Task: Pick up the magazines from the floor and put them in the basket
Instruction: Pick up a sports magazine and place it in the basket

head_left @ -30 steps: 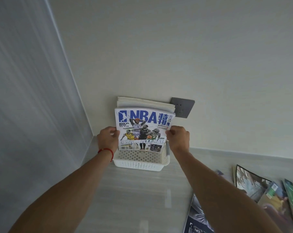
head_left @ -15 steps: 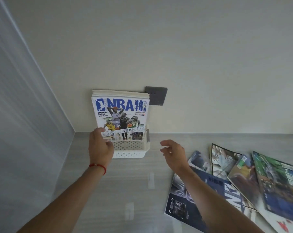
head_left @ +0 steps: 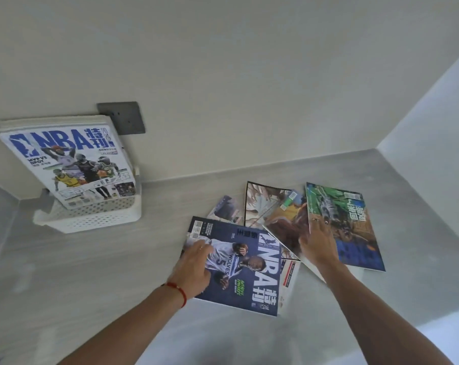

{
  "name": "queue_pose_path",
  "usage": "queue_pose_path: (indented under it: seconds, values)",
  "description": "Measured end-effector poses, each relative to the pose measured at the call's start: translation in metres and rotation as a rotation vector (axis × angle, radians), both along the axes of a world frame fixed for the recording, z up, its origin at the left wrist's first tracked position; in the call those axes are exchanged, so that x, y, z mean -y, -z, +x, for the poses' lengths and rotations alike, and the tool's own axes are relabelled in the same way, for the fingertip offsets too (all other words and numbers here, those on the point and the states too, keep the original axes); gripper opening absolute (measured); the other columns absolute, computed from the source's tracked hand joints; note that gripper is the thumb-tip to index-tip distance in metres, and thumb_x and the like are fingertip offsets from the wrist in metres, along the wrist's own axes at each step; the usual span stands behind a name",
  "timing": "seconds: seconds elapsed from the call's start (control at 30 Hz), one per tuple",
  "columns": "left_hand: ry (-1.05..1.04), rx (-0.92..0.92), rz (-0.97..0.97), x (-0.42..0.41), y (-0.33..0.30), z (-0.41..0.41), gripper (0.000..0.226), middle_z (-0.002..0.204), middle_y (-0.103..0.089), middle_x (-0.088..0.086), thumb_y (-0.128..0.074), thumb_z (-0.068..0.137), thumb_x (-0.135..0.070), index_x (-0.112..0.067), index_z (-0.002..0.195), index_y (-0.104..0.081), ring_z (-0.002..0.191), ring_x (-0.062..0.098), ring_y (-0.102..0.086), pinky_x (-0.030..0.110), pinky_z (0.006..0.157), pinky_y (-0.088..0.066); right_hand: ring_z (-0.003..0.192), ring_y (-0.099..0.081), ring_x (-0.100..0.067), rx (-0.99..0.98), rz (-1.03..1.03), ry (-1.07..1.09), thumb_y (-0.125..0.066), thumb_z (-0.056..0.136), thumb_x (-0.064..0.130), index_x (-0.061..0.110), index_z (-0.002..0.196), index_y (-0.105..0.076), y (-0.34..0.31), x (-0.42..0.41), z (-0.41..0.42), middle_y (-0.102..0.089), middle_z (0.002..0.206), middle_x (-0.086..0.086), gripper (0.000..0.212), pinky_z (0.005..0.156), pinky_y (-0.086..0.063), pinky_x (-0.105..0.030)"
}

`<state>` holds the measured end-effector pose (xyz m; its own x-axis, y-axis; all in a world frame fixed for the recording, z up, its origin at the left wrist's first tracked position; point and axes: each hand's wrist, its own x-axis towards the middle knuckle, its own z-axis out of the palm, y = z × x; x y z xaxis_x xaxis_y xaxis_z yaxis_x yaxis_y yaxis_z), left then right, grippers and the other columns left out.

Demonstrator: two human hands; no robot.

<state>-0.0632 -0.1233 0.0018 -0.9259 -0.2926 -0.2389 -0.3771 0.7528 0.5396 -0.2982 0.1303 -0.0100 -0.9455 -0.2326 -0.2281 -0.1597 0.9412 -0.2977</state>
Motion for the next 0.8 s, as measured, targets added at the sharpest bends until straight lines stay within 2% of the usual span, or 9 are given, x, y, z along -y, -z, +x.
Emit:
queue_pose_path:
  seconds: [0.07,0.1,0.23,0.3,0.37,0.5,0.6,0.7,0.8]
  values:
    - [-0.002,0.041,0.013,-0.021,-0.001,-0.014,0.05,0.147,-0.045,0.005,-0.058,0.088,-0.001,-0.018,0.135,-0.051,0.132,0.027,-0.05,0.038,0.107,-0.049,0.152,-0.016,-0.038,0.12,0.124,0.032,-0.053,0.099,0.037,0.016,0.156,-0.028,0.01,-0.021,-0.011,-0.017,0.166,-0.018,0.066,0.12,-0.022,-0.057]
    - [0.004,0.051,0.009,-0.03,-0.001,-0.022,0.048,0.143,-0.048,0.005,-0.059,0.089,-0.001,-0.018,0.134,-0.051,0.13,0.026,-0.052,0.038,0.105,-0.05,0.153,-0.013,-0.037,0.157,0.168,0.012,-0.048,0.101,0.041,0.019,0.157,-0.025,0.015,-0.029,-0.013,-0.014,0.167,-0.016,0.065,0.12,-0.021,-0.059]
    - [0.009,0.046,0.005,-0.052,-0.002,-0.051,0.043,0.131,-0.057,0.007,-0.062,0.089,0.0,-0.014,0.129,-0.057,0.122,0.024,-0.055,0.036,0.106,-0.047,0.146,-0.022,-0.037,0.105,0.189,-0.158,-0.044,0.102,0.033,0.016,0.157,-0.024,0.029,-0.041,-0.006,-0.021,0.163,-0.016,0.061,0.113,-0.035,-0.053]
    - [-0.009,0.02,0.011,-0.061,-0.001,-0.062,0.037,0.122,-0.06,0.005,-0.064,0.088,-0.001,-0.015,0.122,-0.06,0.113,0.022,-0.058,0.037,0.103,-0.049,0.146,-0.023,-0.037,0.086,0.226,-0.238,-0.045,0.101,0.029,0.014,0.158,-0.023,0.028,-0.041,0.001,-0.021,0.162,-0.015,0.063,0.113,-0.036,-0.049]
    - [-0.036,-0.016,0.015,-0.071,-0.001,-0.071,0.035,0.118,-0.06,0.004,-0.065,0.088,-0.002,-0.015,0.12,-0.06,0.106,0.021,-0.058,0.039,0.098,-0.052,0.147,-0.023,-0.035,0.07,0.177,-0.342,-0.048,0.099,0.026,0.014,0.158,-0.025,0.028,-0.045,0.012,-0.024,0.162,-0.012,0.064,0.114,-0.036,-0.047]
    - [-0.053,-0.184,-0.033,-0.086,-0.002,-0.085,0.035,0.118,-0.061,0.007,-0.06,0.088,0.003,-0.011,0.12,-0.061,0.109,0.022,-0.058,0.033,0.097,-0.052,0.155,-0.016,-0.029,0.128,-0.169,-0.623,-0.053,0.094,0.007,0.014,0.155,-0.038,0.026,-0.064,0.033,-0.027,0.165,-0.008,0.064,0.124,-0.023,-0.039]
    - [-0.008,-0.243,-0.17,-0.084,-0.005,-0.087,0.034,0.125,-0.06,0.009,-0.058,0.087,0.002,-0.009,0.119,-0.061,0.118,0.025,-0.055,0.037,0.103,-0.053,0.156,-0.014,-0.017,0.131,-0.131,-0.878,-0.045,0.086,-0.009,0.019,0.148,-0.05,0.022,-0.075,0.024,-0.033,0.164,0.003,0.068,0.126,-0.01,-0.032]
    - [-0.011,-0.12,-0.268,-0.074,-0.001,-0.083,0.048,0.145,-0.048,0.01,-0.06,0.088,-0.01,-0.014,0.136,-0.053,0.136,0.029,-0.043,0.048,0.108,-0.048,0.155,-0.019,-0.016,-0.055,-0.01,-0.931,-0.048,0.086,-0.007,0.025,0.131,-0.063,0.02,-0.079,0.01,-0.046,0.156,0.011,0.058,0.126,-0.014,-0.047]
    - [-0.069,0.214,-0.211,-0.068,0.01,-0.073,0.074,0.165,-0.018,0.013,-0.06,0.094,-0.038,-0.023,0.157,-0.025,0.153,0.035,-0.016,0.056,0.122,-0.028,0.156,-0.014,-0.021,-0.088,0.028,-0.754,-0.05,0.095,0.011,0.029,0.145,-0.048,0.021,-0.071,0.02,-0.038,0.161,0.008,0.053,0.125,-0.011,-0.055]
